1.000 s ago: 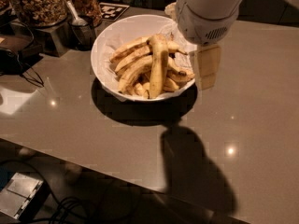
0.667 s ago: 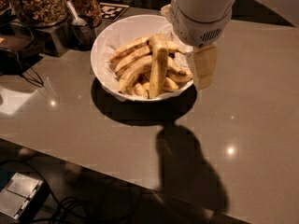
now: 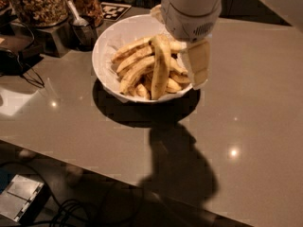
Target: Pick banana from white bowl
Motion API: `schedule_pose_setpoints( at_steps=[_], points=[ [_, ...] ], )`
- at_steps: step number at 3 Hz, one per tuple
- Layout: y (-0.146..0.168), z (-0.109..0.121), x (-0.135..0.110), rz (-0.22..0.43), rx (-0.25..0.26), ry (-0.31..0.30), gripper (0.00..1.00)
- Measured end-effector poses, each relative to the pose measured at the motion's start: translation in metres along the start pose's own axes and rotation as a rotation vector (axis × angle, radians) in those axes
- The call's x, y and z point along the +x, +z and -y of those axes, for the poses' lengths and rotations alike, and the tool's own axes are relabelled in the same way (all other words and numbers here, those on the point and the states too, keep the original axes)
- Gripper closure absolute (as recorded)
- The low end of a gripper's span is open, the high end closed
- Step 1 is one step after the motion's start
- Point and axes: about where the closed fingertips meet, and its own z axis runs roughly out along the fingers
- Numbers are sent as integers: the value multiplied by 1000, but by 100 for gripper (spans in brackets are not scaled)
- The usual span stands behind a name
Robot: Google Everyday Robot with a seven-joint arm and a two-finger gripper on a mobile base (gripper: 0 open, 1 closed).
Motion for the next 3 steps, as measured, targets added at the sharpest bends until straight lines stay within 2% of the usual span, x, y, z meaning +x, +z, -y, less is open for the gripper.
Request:
schedule_pose_setpoints(
  at_steps=[2,3],
  points=[
    [13,31,-27,74,-19,-191,0],
    [22,33,-31,80,-25,-250,14]
  ],
)
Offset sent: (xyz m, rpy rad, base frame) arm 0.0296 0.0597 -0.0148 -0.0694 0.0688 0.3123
